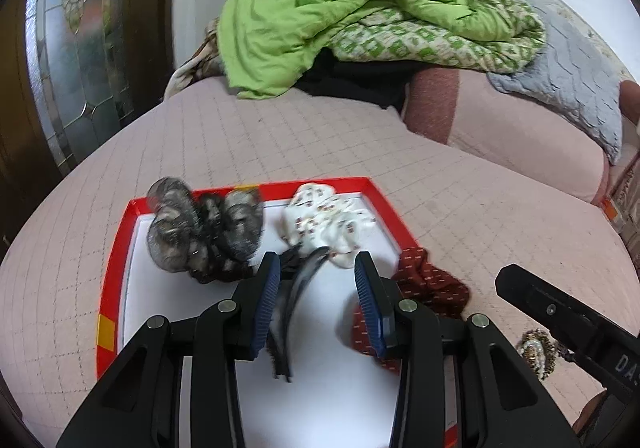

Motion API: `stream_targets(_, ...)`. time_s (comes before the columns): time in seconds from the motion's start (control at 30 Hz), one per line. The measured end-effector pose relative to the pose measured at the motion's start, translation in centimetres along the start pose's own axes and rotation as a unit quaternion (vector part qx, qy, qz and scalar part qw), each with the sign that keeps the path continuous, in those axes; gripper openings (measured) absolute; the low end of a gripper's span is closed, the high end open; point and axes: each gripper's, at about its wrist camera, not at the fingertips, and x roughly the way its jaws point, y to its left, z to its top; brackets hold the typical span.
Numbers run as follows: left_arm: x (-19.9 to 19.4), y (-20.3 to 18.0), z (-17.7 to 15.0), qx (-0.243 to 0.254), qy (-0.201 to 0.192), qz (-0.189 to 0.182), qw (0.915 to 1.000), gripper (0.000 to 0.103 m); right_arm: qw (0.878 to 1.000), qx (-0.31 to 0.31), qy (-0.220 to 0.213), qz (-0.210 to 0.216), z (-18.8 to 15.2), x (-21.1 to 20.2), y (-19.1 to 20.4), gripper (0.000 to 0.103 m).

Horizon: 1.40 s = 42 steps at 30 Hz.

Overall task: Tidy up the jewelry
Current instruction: 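Grasp the beaded bracelet with the left gripper while the right grasps the pearl bracelet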

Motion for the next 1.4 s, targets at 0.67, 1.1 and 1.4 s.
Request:
stream_targets(0.67,1.9,-17.2,-6.1,0.191,0.153,-0.224,0.9434,0.038,0.975,0.12,-0.005,-0.188,-1.5,-14.9,-20.5,0.034)
stream_targets(1.1,3.1,-18.4,-7.4,0.277,0.166,-0.163,0.9322,0.019,0.976,0.13,-0.009,-0.175,-1.6,-16.0,-22.0,0.034)
stream_targets(1.4,4.5,-20.5,-8.8,0.328,0.165,-0.116,0.923,0.014,0.973,0.139,-0.007,-0.182,-1.6,-16.2,-22.8,0.034)
